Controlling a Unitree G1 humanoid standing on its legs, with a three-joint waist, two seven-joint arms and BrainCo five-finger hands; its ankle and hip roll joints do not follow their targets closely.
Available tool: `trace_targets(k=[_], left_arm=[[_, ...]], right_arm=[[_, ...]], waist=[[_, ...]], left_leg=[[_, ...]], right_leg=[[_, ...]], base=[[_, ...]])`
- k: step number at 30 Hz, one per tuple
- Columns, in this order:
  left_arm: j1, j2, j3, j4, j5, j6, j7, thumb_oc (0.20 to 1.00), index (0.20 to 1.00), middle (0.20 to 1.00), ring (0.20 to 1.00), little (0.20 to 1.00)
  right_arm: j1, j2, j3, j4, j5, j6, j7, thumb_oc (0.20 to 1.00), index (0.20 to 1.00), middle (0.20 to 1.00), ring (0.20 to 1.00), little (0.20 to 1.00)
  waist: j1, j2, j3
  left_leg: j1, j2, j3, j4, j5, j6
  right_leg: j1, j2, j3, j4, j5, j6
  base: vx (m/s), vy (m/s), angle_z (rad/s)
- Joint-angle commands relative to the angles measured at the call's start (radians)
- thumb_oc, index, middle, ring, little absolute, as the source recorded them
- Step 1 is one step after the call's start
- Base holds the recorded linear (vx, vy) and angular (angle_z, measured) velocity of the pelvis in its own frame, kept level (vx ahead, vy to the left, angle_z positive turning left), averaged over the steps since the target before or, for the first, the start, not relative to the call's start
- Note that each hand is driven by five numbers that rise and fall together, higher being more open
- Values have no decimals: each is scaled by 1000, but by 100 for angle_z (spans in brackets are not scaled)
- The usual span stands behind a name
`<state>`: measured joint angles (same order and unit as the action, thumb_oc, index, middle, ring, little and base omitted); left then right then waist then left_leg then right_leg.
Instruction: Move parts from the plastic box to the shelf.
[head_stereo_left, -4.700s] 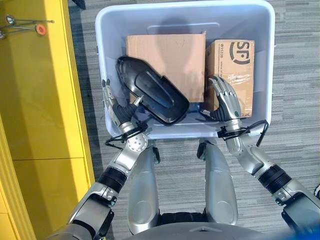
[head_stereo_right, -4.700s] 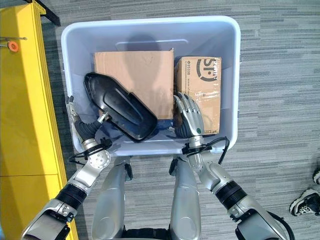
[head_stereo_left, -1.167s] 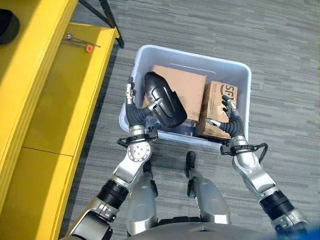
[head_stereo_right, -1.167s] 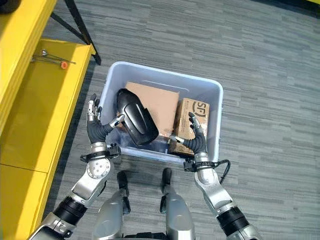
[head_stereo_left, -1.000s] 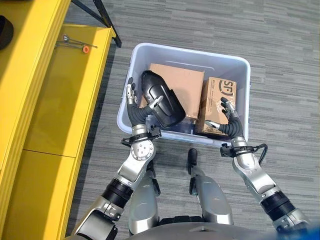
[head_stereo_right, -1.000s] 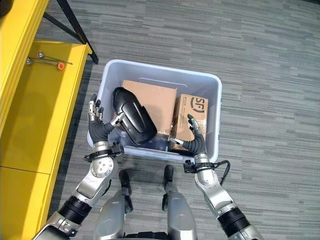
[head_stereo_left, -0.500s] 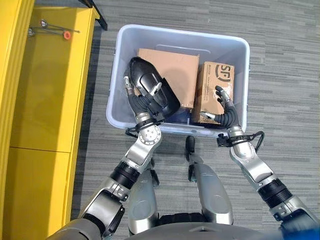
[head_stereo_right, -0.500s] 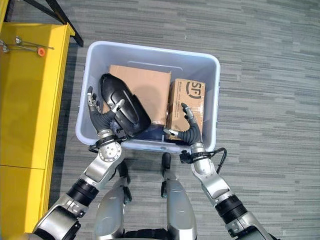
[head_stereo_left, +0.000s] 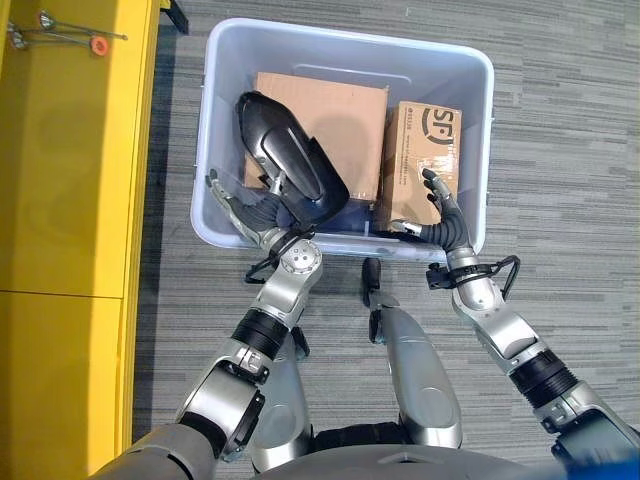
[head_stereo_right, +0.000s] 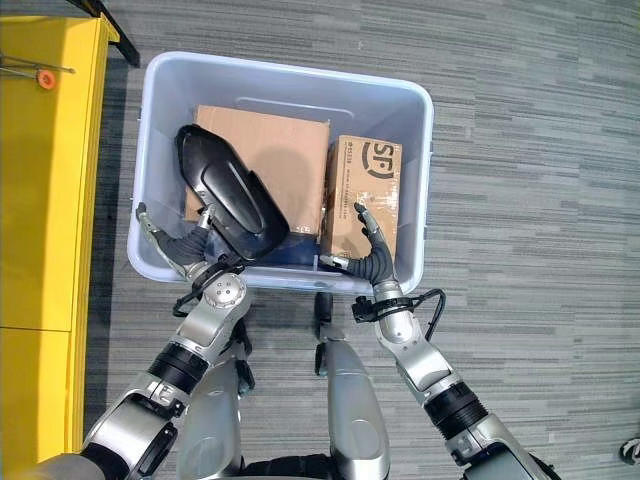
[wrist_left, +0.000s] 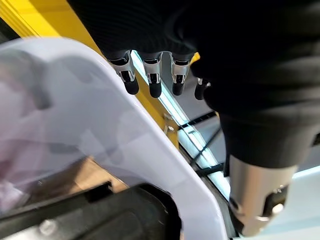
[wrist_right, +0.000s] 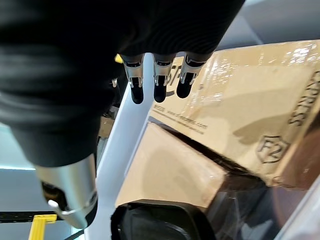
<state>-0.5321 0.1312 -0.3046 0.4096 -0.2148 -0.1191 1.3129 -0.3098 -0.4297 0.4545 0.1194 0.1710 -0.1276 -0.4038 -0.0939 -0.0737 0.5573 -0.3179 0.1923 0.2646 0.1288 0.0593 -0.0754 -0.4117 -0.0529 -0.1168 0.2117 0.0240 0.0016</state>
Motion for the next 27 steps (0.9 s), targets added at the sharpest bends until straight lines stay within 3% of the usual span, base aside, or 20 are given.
trace_targets(k=[1, 17, 27], left_arm=[[-19, 1, -1, 4, 53, -26, 25, 1000, 1000, 1000, 1000, 1000], [-103, 7, -26, 104, 47, 65, -87, 1000, 1000, 1000, 1000, 1000], [-129, -30, -3, 193, -134, 58, -124, 1000, 1000, 1000, 1000, 1000]], right_arm=[[5, 21, -5, -78, -11, -30, -23, 1000, 1000, 1000, 1000, 1000], [-53, 26, 24, -52, 12, 7, -9, 1000, 1000, 1000, 1000, 1000], [-87, 39, 27, -45, 17, 39, -3, 1000, 1000, 1000, 1000, 1000]], waist=[[6, -35, -37], [-17, -65, -37], [-25, -77, -37]], left_leg=[[-116, 3, -30, 100, 16, -14], [-190, 19, -24, 146, 11, -18], [-242, 19, -28, 175, 4, -22]], right_leg=[[13, -66, -105, 68, -57, 48], [-60, -51, -90, 106, -61, 40], [-107, -49, -85, 121, -61, 40]], base=[[0, 0, 0], [-1, -4, -2], [0, 2, -1]])
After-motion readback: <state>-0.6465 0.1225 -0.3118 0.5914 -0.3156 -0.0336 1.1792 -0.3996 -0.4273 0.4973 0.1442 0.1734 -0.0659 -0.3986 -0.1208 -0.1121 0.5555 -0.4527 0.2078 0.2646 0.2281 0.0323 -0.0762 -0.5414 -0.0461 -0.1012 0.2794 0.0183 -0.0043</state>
